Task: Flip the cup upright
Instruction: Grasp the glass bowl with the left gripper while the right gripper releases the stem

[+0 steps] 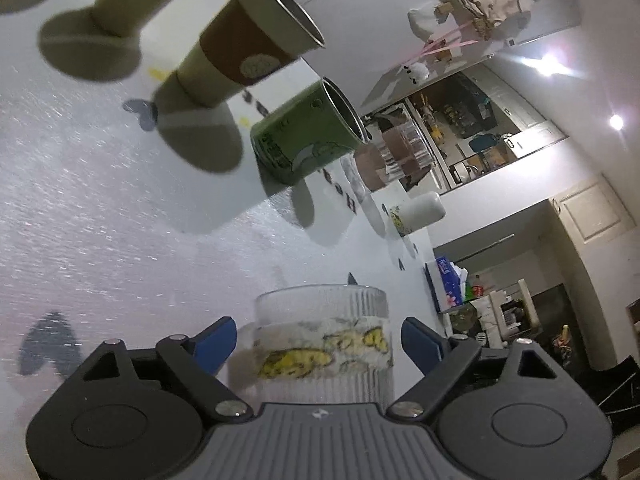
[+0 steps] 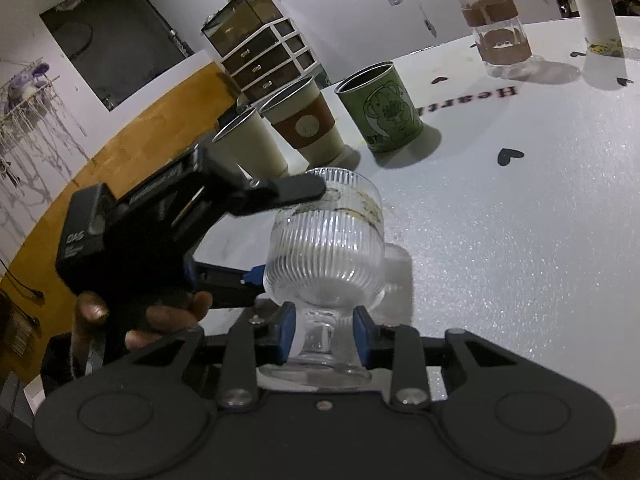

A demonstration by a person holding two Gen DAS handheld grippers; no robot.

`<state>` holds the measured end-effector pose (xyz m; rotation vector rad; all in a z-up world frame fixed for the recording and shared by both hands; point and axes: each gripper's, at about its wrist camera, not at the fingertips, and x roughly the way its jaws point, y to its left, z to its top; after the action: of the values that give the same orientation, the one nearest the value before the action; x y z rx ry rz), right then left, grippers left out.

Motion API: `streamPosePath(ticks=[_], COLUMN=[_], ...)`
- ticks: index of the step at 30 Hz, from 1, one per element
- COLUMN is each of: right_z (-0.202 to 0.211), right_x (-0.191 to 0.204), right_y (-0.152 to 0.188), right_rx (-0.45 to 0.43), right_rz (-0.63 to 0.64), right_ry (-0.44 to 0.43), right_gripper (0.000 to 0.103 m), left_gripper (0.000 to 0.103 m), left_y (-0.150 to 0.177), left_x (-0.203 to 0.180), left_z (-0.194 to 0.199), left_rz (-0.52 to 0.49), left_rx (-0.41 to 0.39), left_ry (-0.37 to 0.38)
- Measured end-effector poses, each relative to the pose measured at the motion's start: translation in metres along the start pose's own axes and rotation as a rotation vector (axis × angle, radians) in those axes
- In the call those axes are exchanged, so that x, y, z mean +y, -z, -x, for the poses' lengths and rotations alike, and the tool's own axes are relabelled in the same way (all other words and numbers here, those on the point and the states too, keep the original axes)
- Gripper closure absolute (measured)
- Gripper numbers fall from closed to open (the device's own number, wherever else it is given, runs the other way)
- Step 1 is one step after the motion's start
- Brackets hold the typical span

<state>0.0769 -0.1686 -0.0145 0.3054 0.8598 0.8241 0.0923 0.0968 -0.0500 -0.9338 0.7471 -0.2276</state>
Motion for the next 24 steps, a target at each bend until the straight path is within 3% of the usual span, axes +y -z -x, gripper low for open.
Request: streamPosePath(ticks=[4,6,11,17,21,24], right_z=[0.0,0.0,0.004,0.002,-0.001,0.002], right_x=[0.001,0.002,0.006,0.018,0.032,0.042], right_y=[0.001,0.002,0.006,0.009,0.012,0.013], right_rx=[-0.007,-0.012,-0.04,-0.05,-0.09,-0.139], right_rz=[0.009,0.021,0.071,0.143,0.195,0.24], right_ry=[-0.003,0.002,0.015,0.024,0.033,0.051], right_gripper=[0.071,0.071,0.071,0.076,0.07,0.058], left_gripper=[0.02,0.029,0.029,0.029,0.029,0.029], left_y=[0.004,0.004,0.002,0.013,0.018,0.017], left_x=[-0.008,-0.008,-0.008,-0.029,-0.041,-0.042], left_z=[-0.01,-0.011,-0.01,0.02,0.045,0.06], left_rz=[-0.037,-0.03,-0.036,-0.231,-0.374,-0.456], left_rx=[0.036,0.041,0.04,-0.087,-0.188,-0.264], left_ry=[-0.004,-0.013,-0.008,-0.046,-0.113,-0.169])
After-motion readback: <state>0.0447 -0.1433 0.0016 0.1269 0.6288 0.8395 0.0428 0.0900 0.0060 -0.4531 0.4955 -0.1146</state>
